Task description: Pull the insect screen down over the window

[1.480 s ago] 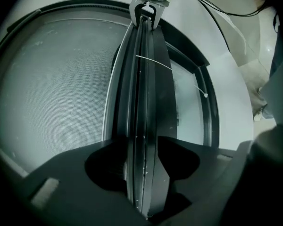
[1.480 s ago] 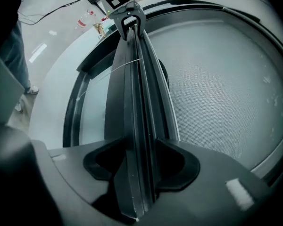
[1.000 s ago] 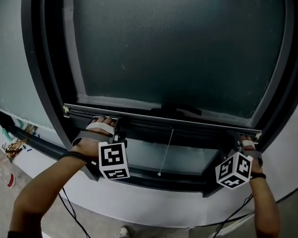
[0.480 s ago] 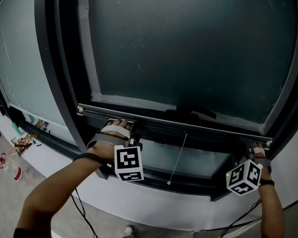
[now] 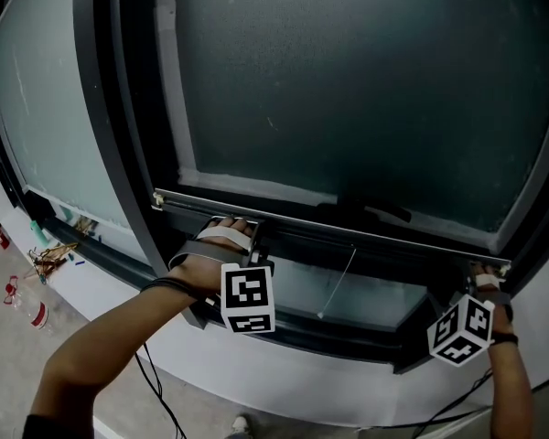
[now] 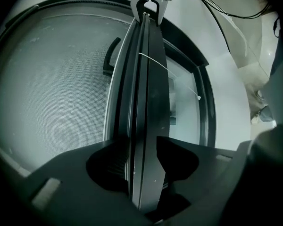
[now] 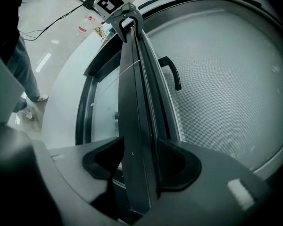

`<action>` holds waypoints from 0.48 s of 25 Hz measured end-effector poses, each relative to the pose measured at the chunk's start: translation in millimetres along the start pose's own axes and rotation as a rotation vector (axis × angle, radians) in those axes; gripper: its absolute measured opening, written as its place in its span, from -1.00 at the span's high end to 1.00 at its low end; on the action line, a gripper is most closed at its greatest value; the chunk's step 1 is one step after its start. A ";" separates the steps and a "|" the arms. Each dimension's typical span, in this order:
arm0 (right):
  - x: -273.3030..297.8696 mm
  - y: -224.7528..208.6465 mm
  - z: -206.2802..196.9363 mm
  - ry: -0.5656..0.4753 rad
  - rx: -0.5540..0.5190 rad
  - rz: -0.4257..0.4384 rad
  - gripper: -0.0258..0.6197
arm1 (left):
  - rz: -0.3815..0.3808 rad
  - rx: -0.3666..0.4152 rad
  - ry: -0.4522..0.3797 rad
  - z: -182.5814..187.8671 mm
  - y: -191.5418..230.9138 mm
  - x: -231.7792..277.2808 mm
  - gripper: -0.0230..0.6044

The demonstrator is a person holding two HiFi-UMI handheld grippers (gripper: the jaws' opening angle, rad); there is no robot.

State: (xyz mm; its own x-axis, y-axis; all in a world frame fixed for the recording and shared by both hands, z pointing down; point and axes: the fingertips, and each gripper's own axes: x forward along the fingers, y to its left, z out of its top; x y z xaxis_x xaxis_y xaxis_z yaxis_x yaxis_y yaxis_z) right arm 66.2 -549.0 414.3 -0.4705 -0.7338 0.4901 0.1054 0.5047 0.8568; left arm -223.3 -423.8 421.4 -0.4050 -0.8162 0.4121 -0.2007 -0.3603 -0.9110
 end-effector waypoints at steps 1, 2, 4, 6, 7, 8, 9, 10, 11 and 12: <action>1.7 0.8 0.1 -0.003 0.010 -0.009 0.19 | 0.000 -0.007 -0.004 0.0 -0.4 1.7 0.31; 4.4 2.1 -0.1 -0.003 0.015 -0.017 0.19 | 0.001 -0.012 -0.007 0.0 -0.8 4.1 0.32; 9.3 3.8 0.0 0.000 0.010 -0.035 0.18 | 0.013 0.000 -0.001 -1.0 -1.4 7.8 0.35; 9.5 4.6 0.7 0.001 0.014 -0.037 0.20 | 0.019 0.007 0.001 -2.1 -3.7 7.9 0.33; 8.8 5.2 0.9 0.004 0.016 -0.035 0.21 | 0.019 0.007 0.000 -2.6 -5.0 7.3 0.32; 8.4 5.8 1.2 0.008 0.017 -0.035 0.21 | 0.019 0.007 0.000 -3.0 -5.8 6.9 0.32; 8.2 6.2 1.6 0.013 0.019 -0.039 0.21 | 0.020 0.007 -0.001 -3.4 -5.8 6.7 0.31; 8.1 6.4 1.9 0.019 0.021 -0.046 0.21 | 0.023 0.008 -0.003 -3.7 -5.5 6.5 0.31; 8.3 6.6 2.2 0.025 0.022 -0.056 0.20 | 0.026 0.010 -0.004 -3.9 -5.0 6.5 0.31; 8.8 6.8 2.5 0.032 0.021 -0.066 0.18 | 0.029 0.013 -0.005 -4.3 -4.7 6.6 0.31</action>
State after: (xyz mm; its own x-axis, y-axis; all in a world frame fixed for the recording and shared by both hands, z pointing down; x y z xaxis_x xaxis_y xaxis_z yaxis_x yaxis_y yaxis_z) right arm 60.6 -550.8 424.1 -0.4480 -0.7797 0.4375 0.0561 0.4639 0.8841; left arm -228.8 -425.6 428.5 -0.4064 -0.8285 0.3852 -0.1776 -0.3419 -0.9228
